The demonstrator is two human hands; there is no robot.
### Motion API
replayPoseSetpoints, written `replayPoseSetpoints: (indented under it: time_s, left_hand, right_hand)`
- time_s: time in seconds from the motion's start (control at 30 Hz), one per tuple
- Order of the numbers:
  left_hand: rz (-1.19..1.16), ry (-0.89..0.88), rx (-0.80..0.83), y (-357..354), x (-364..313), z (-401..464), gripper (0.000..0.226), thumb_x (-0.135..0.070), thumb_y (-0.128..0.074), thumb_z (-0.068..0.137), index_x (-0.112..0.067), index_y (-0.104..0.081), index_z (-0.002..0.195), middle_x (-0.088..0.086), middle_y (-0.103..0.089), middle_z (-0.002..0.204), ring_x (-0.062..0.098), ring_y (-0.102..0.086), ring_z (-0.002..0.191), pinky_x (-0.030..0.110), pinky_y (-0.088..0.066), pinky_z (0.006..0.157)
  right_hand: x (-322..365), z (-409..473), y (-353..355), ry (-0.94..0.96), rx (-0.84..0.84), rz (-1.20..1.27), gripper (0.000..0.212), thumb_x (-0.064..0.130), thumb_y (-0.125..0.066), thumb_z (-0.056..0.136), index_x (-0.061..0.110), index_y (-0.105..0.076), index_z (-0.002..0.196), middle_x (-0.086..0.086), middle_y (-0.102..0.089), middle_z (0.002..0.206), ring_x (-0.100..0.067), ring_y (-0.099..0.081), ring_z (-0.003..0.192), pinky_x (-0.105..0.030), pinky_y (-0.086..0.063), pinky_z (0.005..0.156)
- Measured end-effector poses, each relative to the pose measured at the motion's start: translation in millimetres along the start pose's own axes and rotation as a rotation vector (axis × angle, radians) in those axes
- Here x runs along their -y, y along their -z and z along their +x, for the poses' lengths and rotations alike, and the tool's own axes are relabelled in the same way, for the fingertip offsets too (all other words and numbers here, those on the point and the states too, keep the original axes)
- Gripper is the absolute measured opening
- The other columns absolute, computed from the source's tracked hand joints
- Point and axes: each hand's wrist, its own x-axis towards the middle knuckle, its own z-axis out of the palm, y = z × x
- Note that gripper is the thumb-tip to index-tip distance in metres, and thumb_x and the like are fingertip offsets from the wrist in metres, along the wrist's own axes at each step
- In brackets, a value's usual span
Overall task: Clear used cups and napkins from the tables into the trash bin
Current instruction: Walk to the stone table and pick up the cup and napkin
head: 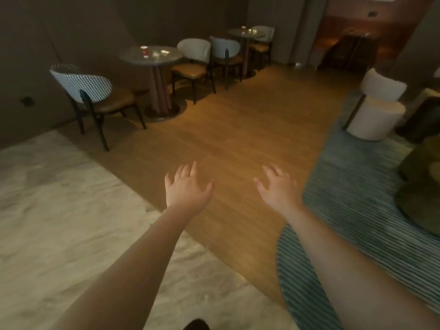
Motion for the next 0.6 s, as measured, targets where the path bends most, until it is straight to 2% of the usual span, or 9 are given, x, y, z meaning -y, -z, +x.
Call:
replayPoseSetpoints:
  time_s: [0.27,0.43,0.6]
  left_hand:
    - [0.054,0.083,0.050,-51.9,55.7,78.2,0.080,-0.066,-0.021,0.087,-0.018,-0.016,0.151,0.004,-0.025,0.155,0.018,-0.014,0.144,0.052,-0.007,0.114]
    - [0.071,0.110,0.079,-81.6,97.8,195.3,0.080,-0.066,-0.021,0.086,-0.019,-0.016,0.151,0.004,-0.025,0.155,0.019,-0.015,0.144,0.052,-0.009,0.114]
    - [0.062,0.108,0.102,-72.9,138.7,330.2,0.079,-0.065,-0.022,0.087,-0.019,-0.016,0.150,0.004,-0.025,0.155,0.020,-0.015,0.143,0.052,-0.008,0.114]
  right_hand:
    - [18.8,92.9,-76.0,0.055,0.114,-0.035,0.064,0.058,-0.028,0.094,0.021,-0.032,0.145,-0.006,-0.027,0.155,-0.028,-0.029,0.139,-0.046,-0.021,0.113]
    - [58.1,210.9,-126.9,0.090,0.150,-0.018,0.062,0.058,-0.030,0.093,0.021,-0.033,0.144,-0.007,-0.030,0.153,-0.029,-0.030,0.138,-0.047,-0.020,0.112]
    - [118.5,348.5,-147.8,0.113,0.186,0.021,0.063,0.056,-0.032,0.093,0.019,-0.034,0.144,-0.007,-0.031,0.153,-0.027,-0.028,0.139,-0.046,-0.018,0.114]
